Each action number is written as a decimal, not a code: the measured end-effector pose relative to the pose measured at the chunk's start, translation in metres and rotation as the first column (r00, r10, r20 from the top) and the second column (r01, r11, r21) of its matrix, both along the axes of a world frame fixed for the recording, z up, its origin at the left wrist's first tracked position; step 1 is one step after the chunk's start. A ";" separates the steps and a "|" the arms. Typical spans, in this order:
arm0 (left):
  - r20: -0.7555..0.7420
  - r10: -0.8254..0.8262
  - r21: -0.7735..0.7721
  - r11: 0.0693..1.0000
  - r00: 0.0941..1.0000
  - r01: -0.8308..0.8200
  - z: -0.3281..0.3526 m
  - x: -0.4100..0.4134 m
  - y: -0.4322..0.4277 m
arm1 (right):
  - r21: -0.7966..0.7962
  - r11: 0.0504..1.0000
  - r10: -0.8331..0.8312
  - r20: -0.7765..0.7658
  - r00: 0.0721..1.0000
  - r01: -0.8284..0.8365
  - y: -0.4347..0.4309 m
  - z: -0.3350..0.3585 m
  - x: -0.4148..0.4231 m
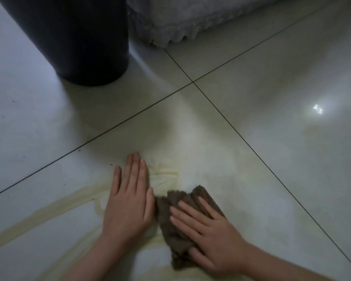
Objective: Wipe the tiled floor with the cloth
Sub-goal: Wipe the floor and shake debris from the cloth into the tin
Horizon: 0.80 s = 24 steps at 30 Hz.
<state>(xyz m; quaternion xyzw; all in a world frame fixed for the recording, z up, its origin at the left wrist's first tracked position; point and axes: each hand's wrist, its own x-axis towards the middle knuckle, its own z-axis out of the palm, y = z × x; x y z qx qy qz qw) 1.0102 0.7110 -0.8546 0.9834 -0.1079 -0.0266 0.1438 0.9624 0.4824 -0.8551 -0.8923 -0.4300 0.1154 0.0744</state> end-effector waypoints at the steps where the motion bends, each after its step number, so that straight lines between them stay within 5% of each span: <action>1: 0.002 0.001 -0.020 1.000 1.000 -0.001 0.001 -0.001 0.000 | -0.010 0.985 0.172 -0.026 0.985 -0.172 -0.016 0.003 0.013; 3: 0.016 0.005 -0.070 0.998 1.000 -0.004 0.003 -0.001 0.001 | -0.024 0.929 0.367 -0.053 0.929 -0.368 -0.036 0.007 0.062; 5: 0.038 0.016 -0.108 0.994 0.999 -0.012 0.002 0.000 0.001 | -0.064 0.953 0.295 -0.014 0.955 -0.295 -0.040 0.009 0.123; 8: 0.065 0.032 -0.183 0.983 0.997 -0.020 -0.001 -0.001 0.002 | -0.041 0.982 -0.178 0.143 0.974 0.185 -0.016 0.005 0.190; 11: 0.097 0.041 -0.240 0.971 0.994 -0.017 -0.002 0.000 0.004 | 0.013 0.626 -0.765 0.199 0.612 0.779 0.050 -0.004 0.214; 13: 0.100 0.064 -0.325 0.945 0.993 -0.028 -0.002 -0.001 0.004 | 0.035 0.548 -0.821 0.213 0.529 0.836 0.088 -0.006 0.196; 15: 0.091 0.116 -0.454 0.889 0.989 -0.063 0.000 -0.001 0.008 | 0.080 0.744 -0.663 0.205 0.720 0.663 0.099 -0.007 0.149; 18: 0.109 0.158 -0.466 0.880 0.981 -0.090 0.006 0.001 0.025 | 0.020 0.979 -0.205 0.078 0.976 0.204 0.073 0.000 0.050; 22: 0.071 0.249 -0.204 0.951 0.966 -0.230 0.012 0.003 0.071 | -0.069 0.928 0.365 -0.032 0.930 -0.367 0.018 0.010 0.076; 24: 0.027 0.299 -0.072 0.952 0.954 -0.296 0.010 0.001 0.093 | -0.112 0.957 0.271 -0.003 0.963 -0.269 0.014 0.014 0.129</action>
